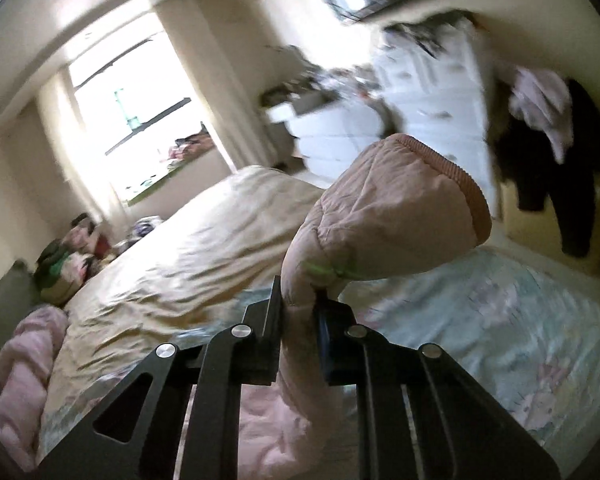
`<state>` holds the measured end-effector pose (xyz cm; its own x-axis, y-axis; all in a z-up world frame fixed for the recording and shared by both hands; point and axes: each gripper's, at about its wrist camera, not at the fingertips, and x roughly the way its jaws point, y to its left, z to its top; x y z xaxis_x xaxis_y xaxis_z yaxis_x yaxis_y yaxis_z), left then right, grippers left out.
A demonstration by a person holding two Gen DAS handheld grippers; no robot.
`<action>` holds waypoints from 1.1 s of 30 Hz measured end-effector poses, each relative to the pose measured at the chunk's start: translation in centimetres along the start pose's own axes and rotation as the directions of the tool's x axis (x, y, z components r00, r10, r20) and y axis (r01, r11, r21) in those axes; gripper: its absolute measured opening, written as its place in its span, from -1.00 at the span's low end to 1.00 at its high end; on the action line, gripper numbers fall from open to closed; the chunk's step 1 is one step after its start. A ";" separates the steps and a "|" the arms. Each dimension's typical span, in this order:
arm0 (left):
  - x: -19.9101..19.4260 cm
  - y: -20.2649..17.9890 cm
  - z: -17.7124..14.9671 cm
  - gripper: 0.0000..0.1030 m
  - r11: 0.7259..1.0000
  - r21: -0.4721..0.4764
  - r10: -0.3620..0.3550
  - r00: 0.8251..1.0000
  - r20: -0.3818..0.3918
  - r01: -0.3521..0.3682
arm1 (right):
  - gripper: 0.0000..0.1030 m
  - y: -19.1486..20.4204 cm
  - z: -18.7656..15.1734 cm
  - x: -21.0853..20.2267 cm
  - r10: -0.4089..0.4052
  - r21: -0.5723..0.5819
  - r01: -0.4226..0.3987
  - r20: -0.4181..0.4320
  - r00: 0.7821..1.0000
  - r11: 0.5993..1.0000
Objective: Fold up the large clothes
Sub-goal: 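Lift the sleeve with the right tool and carry it across the coat body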
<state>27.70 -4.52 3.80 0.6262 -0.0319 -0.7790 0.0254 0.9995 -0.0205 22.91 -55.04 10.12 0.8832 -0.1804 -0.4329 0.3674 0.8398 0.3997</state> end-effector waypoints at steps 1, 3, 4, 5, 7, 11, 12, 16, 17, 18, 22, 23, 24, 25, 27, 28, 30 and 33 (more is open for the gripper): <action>-0.3 0.1 0.0 0.83 1.000 0.000 -0.001 1.000 0.005 0.001 | -0.74 1.1 0.2 -0.5 0.020 -0.015 -0.020 0.004 1.000 1.000; -1.1 0.7 0.1 0.83 1.000 -0.005 -0.004 1.000 0.018 0.004 | -0.74 2.9 0.5 -1.3 0.055 -0.039 -0.055 0.005 0.998 0.998; -1.3 1.0 0.2 0.83 1.000 -0.008 -0.002 1.000 0.020 0.002 | -0.74 3.9 0.5 -1.9 0.072 -0.056 -0.072 0.004 0.997 0.996; -1.5 1.2 0.1 0.83 1.000 -0.012 0.000 1.000 0.021 0.001 | -0.74 4.9 0.6 -2.2 0.084 -0.074 -0.084 0.002 0.996 0.994; -2.1 2.0 0.1 0.83 1.000 -0.021 -0.004 1.000 0.026 0.004 | -0.74 7.4 0.5 -2.8 0.116 -0.112 -0.116 -0.005 0.993 0.987; -2.9 3.3 -0.2 0.83 0.999 -0.037 -0.001 0.999 0.033 0.002 | -0.74 12.0 -0.8 -3.8 0.166 -0.155 -0.166 -0.016 0.986 0.974; -3.1 3.6 -0.2 0.83 0.999 -0.041 -0.001 0.999 0.034 0.002 | -0.74 12.7 -1.0 -3.9 0.178 -0.161 -0.179 -0.019 0.984 0.971; -3.5 5.5 -0.3 0.83 0.998 -0.067 -0.002 0.999 0.047 0.005 | -0.75 16.1 -2.3 -4.2 0.237 -0.200 -0.238 -0.031 0.971 0.950; -3.5 5.9 -0.4 0.83 0.997 -0.072 -0.003 0.999 0.044 0.006 | -0.75 17.2 -2.8 -4.3 0.252 -0.217 -0.253 -0.035 0.967 0.943; -3.5 6.3 -0.4 0.83 0.997 -0.078 -0.003 0.999 0.042 0.006 | -0.75 17.8 -3.1 -4.1 0.260 -0.224 -0.262 -0.041 0.965 0.939; -3.4 7.9 -0.6 0.83 0.994 -0.108 0.004 0.999 0.043 0.001 | -0.75 20.9 -5.1 -3.9 0.300 -0.258 -0.309 -0.076 0.951 0.915; -3.4 8.2 -0.6 0.83 0.994 -0.114 0.003 0.999 0.041 0.002 | -0.75 21.8 -5.7 -3.9 0.312 -0.264 -0.325 -0.089 0.946 0.908; -3.3 8.6 -0.6 0.83 0.992 -0.123 0.002 0.999 0.039 0.003 | -0.75 22.2 -6.1 -3.9 0.320 -0.268 -0.334 -0.098 0.942 0.904; -3.3 8.9 -0.6 0.83 0.992 -0.128 0.000 0.999 0.038 0.005 | -0.75 22.8 -6.6 -3.9 0.328 -0.274 -0.345 -0.106 0.939 0.898; -3.3 9.4 -0.5 0.83 0.990 -0.142 -0.003 0.999 0.040 0.009 | -0.75 24.1 -7.5 -3.8 0.348 -0.284 -0.371 -0.131 0.928 0.884; -3.3 9.8 -0.5 0.83 0.988 -0.153 -0.006 0.999 0.042 0.012 | -0.75 24.7 -7.9 -3.8 0.354 -0.292 -0.380 -0.139 0.925 0.878; -3.3 10.4 -0.4 0.83 0.985 -0.170 -0.012 0.999 0.046 0.020 | -0.75 26.1 -8.8 -3.7 0.370 -0.301 -0.402 -0.161 0.915 0.865; -3.4 11.3 -0.4 0.83 0.979 -0.201 -0.021 0.999 0.050 0.030 | -0.75 28.0 -10.3 -3.7 0.387 -0.319 -0.429 -0.191 0.902 0.845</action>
<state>25.57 6.87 5.94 0.6636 -0.0528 -0.7463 -0.1125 0.9791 -0.1693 26.95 -25.61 14.55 0.8835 0.2596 -0.3900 -0.1618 0.9503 0.2660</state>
